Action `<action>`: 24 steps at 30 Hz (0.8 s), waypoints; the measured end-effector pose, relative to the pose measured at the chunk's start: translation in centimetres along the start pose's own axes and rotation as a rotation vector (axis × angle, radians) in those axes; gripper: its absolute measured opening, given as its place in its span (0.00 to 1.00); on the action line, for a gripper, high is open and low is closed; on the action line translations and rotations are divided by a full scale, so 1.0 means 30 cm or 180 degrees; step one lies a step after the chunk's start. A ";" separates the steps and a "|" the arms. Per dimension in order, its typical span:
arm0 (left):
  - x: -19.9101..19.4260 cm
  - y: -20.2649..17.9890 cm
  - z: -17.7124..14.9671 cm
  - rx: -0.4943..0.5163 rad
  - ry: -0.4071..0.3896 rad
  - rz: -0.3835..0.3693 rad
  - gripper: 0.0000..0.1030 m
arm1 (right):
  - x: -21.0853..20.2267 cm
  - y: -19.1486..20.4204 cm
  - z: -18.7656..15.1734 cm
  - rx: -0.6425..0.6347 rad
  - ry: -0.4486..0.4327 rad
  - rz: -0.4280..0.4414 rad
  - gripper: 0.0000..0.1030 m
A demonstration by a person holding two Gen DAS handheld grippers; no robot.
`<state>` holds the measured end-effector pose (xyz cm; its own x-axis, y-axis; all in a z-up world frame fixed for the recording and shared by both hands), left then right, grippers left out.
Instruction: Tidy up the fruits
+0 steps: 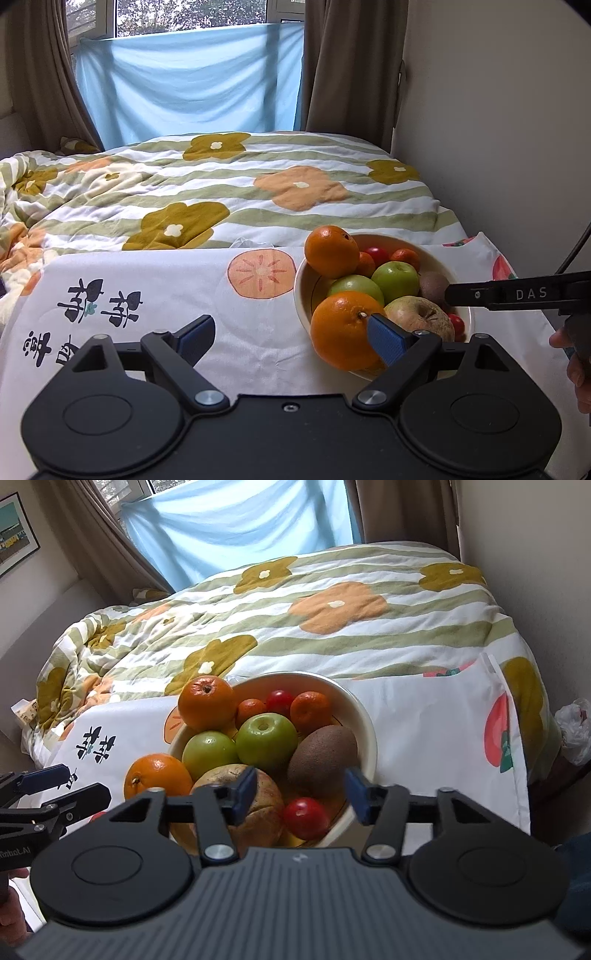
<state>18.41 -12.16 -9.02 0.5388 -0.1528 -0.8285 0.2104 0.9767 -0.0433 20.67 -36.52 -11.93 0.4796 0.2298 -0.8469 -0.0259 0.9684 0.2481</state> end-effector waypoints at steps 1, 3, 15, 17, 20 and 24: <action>-0.005 0.000 0.000 -0.0010 -0.0005 0.0011 0.89 | -0.007 0.000 -0.001 0.0013 -0.0040 -0.0038 1.00; -0.014 -0.003 -0.002 -0.0030 -0.0019 0.0039 0.90 | -0.016 0.002 -0.001 -0.0016 -0.0065 -0.0079 1.00; -0.145 0.002 -0.023 0.0004 -0.0210 0.0149 0.90 | -0.152 0.082 -0.036 -0.0163 -0.0259 -0.0228 1.00; -0.193 0.012 -0.037 -0.0015 -0.0236 0.0131 0.90 | -0.196 0.104 -0.054 -0.0126 -0.0294 -0.0247 1.00; -0.276 0.021 -0.066 0.0004 -0.0323 0.0147 0.90 | -0.269 0.144 -0.094 -0.0090 -0.0373 -0.0274 1.00; -0.383 0.054 -0.102 0.0006 -0.0407 0.0146 0.90 | -0.362 0.220 -0.153 -0.0093 -0.0469 -0.0368 1.00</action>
<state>10.06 -8.36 -1.29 0.6473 -0.1262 -0.7517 0.1848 0.9828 -0.0059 11.26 -32.18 -3.24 0.6042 0.1022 -0.7903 0.0125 0.9904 0.1376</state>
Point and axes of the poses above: each gripper's, at about its wrist camera, not at the fingertips, and x roughly the way its jaws point, y to its left, z to its top, the point moved 1 cm from there along x, roughly the way its jaws point, and after that the axes turned 14 degrees about y, right-handed, at the moved point
